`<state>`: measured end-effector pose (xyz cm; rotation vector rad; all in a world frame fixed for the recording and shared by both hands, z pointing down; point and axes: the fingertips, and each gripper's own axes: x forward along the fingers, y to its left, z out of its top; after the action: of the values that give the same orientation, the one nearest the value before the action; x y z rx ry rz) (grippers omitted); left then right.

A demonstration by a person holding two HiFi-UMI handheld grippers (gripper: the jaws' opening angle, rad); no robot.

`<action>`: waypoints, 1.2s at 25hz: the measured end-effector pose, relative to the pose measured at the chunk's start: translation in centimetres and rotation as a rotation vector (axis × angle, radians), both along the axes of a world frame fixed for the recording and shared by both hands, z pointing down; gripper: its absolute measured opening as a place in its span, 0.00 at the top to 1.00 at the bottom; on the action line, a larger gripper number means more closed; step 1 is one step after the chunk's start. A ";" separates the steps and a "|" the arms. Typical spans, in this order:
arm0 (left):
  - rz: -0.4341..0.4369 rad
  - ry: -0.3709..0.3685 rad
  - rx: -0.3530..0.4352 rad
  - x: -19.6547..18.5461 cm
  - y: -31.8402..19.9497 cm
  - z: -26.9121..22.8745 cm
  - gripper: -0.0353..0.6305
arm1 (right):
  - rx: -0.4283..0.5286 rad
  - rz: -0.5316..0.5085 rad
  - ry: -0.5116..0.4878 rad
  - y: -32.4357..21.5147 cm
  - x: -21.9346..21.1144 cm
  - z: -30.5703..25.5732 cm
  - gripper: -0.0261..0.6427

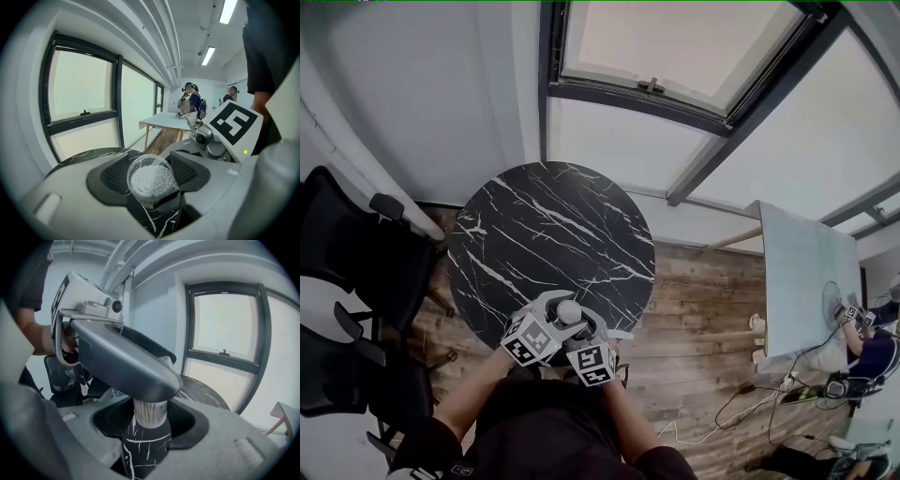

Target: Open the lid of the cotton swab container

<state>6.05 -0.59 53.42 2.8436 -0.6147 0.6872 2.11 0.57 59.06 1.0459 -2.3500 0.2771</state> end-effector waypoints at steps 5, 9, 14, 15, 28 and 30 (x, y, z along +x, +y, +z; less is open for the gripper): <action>-0.013 0.012 0.007 -0.4 0.2 -0.5 0.51 | 0.006 -0.004 0.000 0.1 -0.1 -0.2 0.64; -0.027 0.022 0.012 -1.0 0.5 -0.7 0.51 | 0.008 -0.009 -0.001 0.4 -0.4 -0.2 0.64; -0.049 0.065 0.020 -1.7 0.6 -1.3 0.51 | 0.002 -0.018 -0.003 0.7 -0.7 -0.3 0.64; -0.051 0.072 0.025 -1.8 0.6 -1.4 0.51 | 0.003 -0.019 -0.002 0.7 -0.8 -0.3 0.64; -0.069 0.148 0.043 -3.0 1.4 -2.8 0.52 | 0.013 -0.025 -0.034 1.2 -1.2 -1.0 0.63; -0.068 0.166 0.048 -3.0 1.4 -3.1 0.52 | 0.019 -0.020 -0.040 1.1 -1.0 -1.1 0.63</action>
<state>3.07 0.83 50.33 2.8703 -0.7056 0.4255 1.09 1.71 57.95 1.0338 -2.4014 0.2708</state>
